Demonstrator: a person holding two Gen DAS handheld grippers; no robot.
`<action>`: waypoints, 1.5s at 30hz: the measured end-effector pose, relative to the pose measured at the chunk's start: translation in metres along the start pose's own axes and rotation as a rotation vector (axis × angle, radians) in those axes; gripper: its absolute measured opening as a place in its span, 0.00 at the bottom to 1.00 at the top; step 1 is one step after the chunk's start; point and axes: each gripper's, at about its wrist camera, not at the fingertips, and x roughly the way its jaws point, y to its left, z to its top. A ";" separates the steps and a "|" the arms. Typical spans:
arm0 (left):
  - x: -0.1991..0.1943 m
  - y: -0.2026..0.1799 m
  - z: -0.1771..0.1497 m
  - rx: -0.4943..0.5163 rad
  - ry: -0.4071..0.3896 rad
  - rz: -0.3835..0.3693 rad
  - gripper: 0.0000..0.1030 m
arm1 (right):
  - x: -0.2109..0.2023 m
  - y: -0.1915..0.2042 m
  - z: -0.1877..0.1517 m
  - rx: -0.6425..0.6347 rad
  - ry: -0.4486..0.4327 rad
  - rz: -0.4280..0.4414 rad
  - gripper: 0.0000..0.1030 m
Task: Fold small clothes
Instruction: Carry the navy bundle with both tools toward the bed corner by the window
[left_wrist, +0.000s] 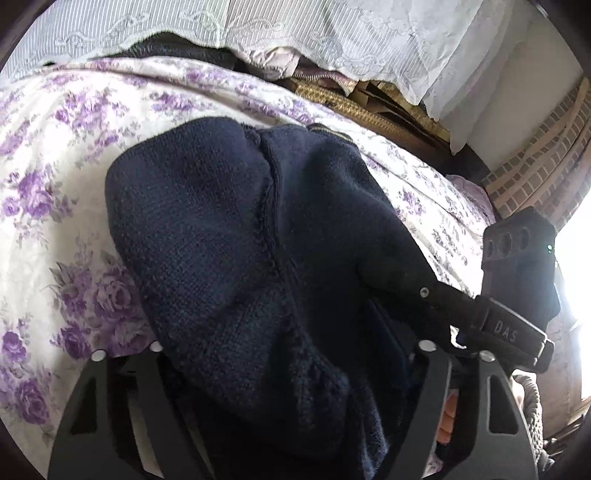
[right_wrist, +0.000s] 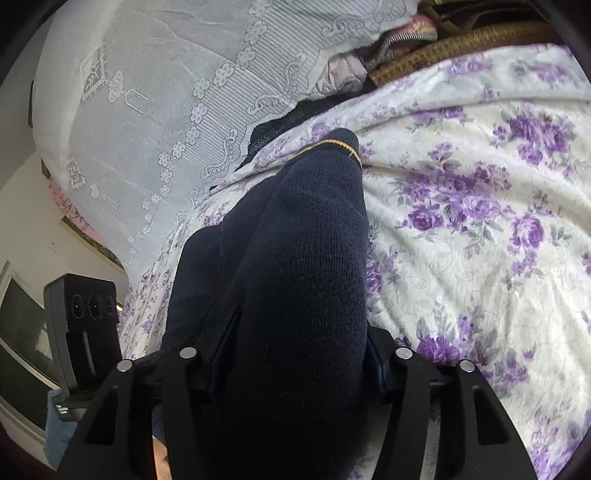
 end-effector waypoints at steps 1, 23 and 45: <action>-0.002 -0.003 -0.001 0.013 -0.013 0.010 0.69 | -0.001 0.002 -0.001 -0.010 -0.008 -0.006 0.55; -0.025 -0.121 -0.030 0.216 -0.043 -0.038 0.57 | -0.131 -0.005 -0.036 -0.065 -0.224 -0.151 0.53; 0.022 -0.312 -0.075 0.368 0.055 -0.154 0.57 | -0.313 -0.109 -0.069 0.064 -0.376 -0.259 0.53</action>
